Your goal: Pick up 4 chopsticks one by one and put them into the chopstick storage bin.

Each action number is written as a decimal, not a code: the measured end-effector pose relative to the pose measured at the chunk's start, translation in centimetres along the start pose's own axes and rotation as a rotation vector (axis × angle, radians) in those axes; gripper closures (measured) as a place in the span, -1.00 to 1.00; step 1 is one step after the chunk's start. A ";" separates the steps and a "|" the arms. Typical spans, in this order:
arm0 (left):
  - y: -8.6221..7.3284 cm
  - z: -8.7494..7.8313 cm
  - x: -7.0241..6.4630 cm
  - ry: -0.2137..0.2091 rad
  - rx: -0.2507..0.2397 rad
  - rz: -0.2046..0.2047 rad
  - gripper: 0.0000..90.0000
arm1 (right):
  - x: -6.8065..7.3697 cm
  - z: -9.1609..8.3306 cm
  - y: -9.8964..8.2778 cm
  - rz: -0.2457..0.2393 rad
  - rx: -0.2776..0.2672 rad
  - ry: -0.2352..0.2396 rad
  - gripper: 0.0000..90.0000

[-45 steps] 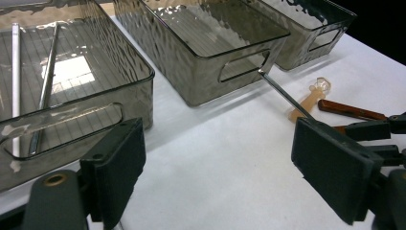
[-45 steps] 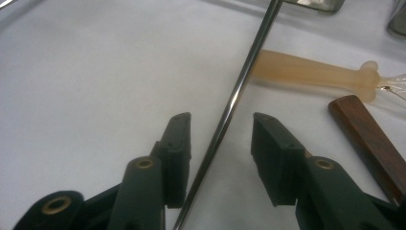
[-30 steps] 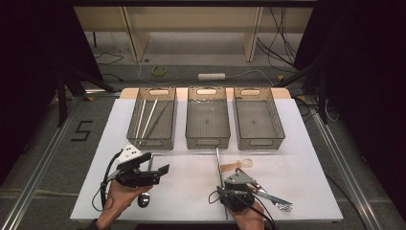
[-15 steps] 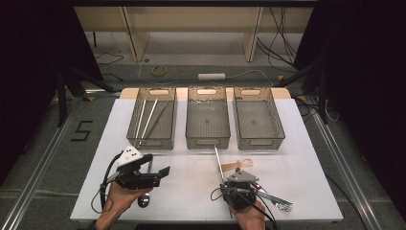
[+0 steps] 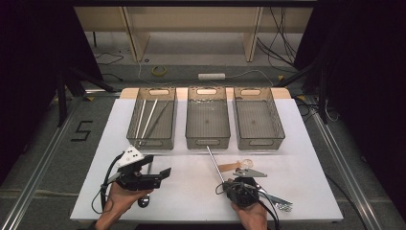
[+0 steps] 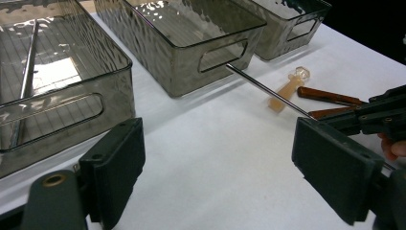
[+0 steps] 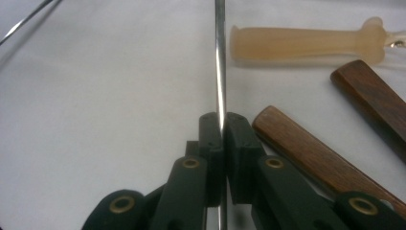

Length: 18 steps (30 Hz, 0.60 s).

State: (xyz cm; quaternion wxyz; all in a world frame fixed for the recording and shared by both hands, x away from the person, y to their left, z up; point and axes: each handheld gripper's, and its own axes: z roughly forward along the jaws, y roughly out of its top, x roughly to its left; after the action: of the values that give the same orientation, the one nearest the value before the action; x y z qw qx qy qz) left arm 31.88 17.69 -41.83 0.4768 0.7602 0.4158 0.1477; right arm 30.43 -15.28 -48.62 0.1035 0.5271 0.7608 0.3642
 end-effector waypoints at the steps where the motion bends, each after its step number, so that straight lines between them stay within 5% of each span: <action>1: 0.0 0.0 0.0 0.000 -0.001 0.000 -0.60 | 0.1 -0.1 0.1 -0.011 -0.004 0.001 0.93; 7: -0.1 0.1 0.1 -0.004 0.008 0.002 -0.60 | 0.6 -0.9 0.7 -0.062 -0.025 0.049 0.93; 18: -0.2 0.5 0.1 -0.020 0.029 0.018 -0.60 | 1.0 -2.3 1.9 -0.227 -0.044 0.108 0.93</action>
State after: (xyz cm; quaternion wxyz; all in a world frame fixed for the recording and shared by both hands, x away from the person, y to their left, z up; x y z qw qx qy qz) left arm 32.23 17.50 -42.25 0.4685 0.7722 0.4063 0.1380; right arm 30.15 -15.11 -45.47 0.1146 0.4147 0.8119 0.3945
